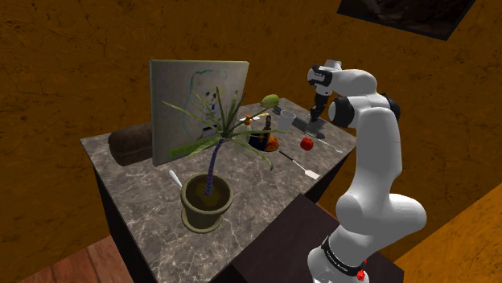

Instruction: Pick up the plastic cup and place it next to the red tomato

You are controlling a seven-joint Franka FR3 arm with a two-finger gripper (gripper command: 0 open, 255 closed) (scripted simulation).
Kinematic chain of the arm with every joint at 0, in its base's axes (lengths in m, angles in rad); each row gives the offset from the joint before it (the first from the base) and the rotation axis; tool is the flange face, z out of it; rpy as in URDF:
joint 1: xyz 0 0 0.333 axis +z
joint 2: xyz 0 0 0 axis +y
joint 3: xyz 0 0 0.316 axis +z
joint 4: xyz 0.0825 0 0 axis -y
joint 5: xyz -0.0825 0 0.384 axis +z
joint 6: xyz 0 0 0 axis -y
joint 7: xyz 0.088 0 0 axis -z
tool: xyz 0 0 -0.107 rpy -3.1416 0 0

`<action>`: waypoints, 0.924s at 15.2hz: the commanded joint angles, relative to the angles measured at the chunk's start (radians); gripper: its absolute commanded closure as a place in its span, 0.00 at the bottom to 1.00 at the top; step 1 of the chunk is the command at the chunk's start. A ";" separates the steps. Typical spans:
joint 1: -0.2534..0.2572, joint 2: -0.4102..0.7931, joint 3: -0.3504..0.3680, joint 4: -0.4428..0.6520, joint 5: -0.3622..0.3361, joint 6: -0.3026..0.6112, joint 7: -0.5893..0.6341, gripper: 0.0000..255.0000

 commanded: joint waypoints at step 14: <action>0.015 0.033 0.008 -0.151 0.010 0.181 0.000 1.00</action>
